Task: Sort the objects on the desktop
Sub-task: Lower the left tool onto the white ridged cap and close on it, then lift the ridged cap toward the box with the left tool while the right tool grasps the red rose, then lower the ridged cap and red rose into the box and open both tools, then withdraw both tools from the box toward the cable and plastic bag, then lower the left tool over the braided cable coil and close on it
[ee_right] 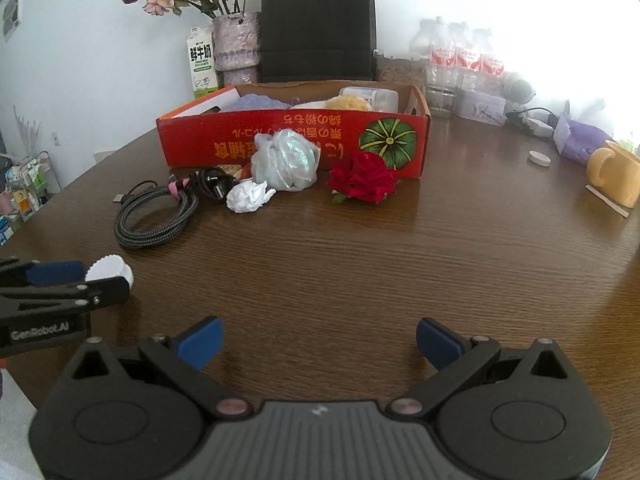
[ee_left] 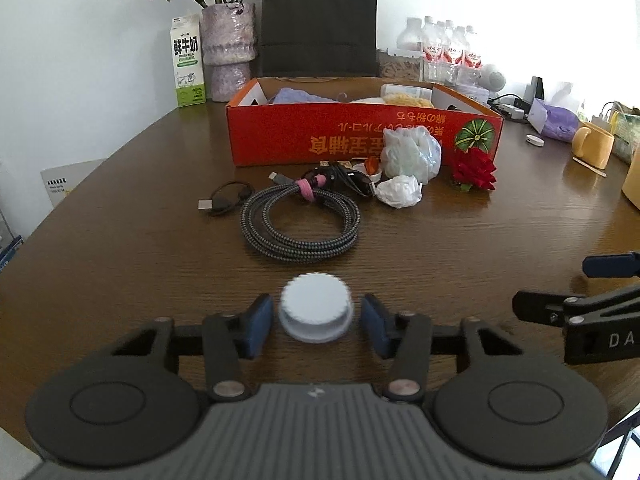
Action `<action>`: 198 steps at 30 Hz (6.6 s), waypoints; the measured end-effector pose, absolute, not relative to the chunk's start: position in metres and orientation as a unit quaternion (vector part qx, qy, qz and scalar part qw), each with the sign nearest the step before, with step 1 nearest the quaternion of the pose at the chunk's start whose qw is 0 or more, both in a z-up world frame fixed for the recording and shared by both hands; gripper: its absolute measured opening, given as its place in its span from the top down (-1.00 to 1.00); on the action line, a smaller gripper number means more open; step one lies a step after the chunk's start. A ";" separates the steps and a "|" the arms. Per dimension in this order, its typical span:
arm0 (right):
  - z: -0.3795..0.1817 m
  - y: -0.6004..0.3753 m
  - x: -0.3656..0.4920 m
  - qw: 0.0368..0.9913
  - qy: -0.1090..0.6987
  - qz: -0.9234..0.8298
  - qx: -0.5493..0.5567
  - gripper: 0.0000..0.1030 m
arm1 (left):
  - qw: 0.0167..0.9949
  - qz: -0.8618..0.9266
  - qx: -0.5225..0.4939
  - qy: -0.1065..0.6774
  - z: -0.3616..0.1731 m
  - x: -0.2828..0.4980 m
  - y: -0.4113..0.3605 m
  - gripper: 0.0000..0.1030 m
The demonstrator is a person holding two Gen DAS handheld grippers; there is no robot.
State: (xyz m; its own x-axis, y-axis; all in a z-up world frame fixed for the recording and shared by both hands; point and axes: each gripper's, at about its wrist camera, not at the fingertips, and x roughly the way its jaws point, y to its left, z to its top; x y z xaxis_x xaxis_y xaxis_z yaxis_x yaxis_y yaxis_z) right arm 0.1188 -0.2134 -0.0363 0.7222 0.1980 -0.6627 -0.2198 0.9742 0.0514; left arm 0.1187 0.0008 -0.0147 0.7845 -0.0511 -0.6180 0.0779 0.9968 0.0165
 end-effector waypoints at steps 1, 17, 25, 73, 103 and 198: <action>-0.037 -0.213 0.119 0.928 0.356 0.113 -0.016 -1.00 | 0.945 -0.036 0.020 0.326 -0.015 0.119 0.001 0.16; -0.033 -0.210 0.132 0.929 0.351 0.117 -0.018 -1.00 | 0.955 -0.049 0.021 0.292 0.004 0.122 0.006 0.21; -0.027 -0.202 0.149 0.932 0.340 0.121 -0.023 -1.00 | 0.958 -0.045 0.026 0.281 0.014 0.139 0.009 0.21; 0.031 -0.225 0.264 0.953 0.281 0.110 -0.018 0.06 | 0.967 -0.035 0.014 0.253 0.064 0.260 0.005 0.21; 0.011 -0.157 0.378 0.937 0.307 0.164 -0.026 0.04 | 0.957 -0.024 0.010 0.289 0.042 0.383 0.006 0.20; -0.016 -0.204 0.181 0.932 0.342 0.120 -0.021 -1.00 | 0.944 -0.025 0.021 0.329 0.008 0.191 0.016 -1.00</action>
